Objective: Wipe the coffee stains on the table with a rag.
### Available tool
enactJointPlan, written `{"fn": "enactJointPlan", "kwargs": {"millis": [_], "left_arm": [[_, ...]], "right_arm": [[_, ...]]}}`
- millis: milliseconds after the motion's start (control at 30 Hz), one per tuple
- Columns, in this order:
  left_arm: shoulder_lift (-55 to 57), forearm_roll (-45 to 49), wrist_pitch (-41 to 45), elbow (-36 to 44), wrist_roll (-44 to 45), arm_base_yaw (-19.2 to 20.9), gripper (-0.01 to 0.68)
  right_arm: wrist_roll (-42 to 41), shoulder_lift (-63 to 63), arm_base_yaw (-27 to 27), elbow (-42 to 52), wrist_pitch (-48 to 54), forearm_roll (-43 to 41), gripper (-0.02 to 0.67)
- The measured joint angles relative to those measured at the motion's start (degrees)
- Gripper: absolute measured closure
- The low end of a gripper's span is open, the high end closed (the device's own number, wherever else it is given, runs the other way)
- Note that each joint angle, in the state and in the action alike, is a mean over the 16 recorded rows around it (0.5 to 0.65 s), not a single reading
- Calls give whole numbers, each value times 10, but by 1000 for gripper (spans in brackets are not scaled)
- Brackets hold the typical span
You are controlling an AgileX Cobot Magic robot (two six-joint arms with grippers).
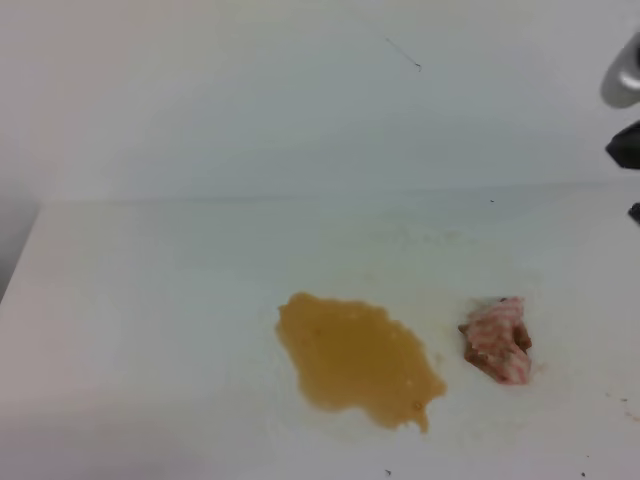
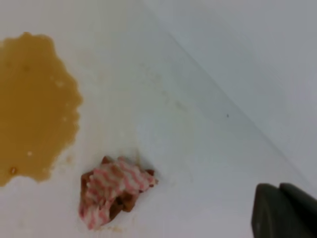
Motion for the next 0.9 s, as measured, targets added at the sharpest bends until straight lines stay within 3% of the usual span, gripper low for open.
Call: {"fn": "enactJointPlan", "kwargs": {"millis": [667,767,900], "left_arm": [[0,0,0,0,0,0,673],[0,0,0,0,0,0,673],[0,0,0,0,0,0,673]], "right_arm": [[147,219,13,-97,118,0,644],[164,239,13,-104,131,9,617],[185,262,13,-105,138,22,527]]}}
